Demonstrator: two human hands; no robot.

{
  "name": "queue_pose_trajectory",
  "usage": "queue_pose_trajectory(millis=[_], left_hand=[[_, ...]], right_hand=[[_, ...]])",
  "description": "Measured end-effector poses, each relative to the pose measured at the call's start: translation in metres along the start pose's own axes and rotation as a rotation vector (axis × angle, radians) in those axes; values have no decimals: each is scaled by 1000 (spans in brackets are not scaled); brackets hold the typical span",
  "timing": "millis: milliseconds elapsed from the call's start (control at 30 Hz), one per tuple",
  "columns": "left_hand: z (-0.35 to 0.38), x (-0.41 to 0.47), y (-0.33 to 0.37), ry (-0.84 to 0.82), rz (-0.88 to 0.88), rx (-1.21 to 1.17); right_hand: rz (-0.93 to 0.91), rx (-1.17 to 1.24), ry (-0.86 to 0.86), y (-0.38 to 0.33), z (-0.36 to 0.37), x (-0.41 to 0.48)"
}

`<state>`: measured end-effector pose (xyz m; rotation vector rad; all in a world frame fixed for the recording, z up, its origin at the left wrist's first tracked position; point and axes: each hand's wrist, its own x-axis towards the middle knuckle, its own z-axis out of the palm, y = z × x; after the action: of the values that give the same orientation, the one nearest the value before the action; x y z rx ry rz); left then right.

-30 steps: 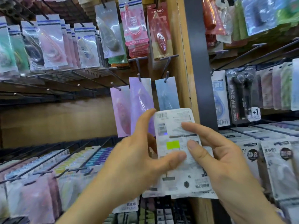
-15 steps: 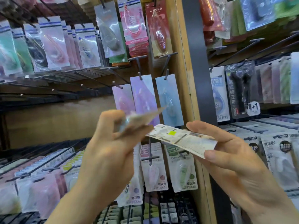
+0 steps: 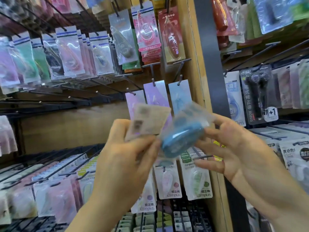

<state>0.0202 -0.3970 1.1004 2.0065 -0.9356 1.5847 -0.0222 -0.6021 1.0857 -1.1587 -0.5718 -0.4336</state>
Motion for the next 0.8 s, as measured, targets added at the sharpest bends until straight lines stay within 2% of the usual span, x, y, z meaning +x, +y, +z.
queue_pose_trajectory(millis=[100,133,200,400,600,700,800], left_hand=[[-4,5,2,-55,-457,-521],[-4,4,3,-87,-574,-624],[-5,1,4,-120,-698,-738],[-29,-12,-2,-127,-797,-865],[-77,-36,-35,-132,-912,-875],[-113,-53,-64,-77,-877,-854],[-161,-77,-100,3,-744,-848]], right_hand=[[-36,-225,55,7,9,0],[-47,-231,58,9,14,0],[-72,-197,25,14,26,1],[-72,-145,-27,40,53,5],[-64,-59,-33,67,107,3],[-39,55,23,80,148,-2],[-2,72,66,97,196,-13]])
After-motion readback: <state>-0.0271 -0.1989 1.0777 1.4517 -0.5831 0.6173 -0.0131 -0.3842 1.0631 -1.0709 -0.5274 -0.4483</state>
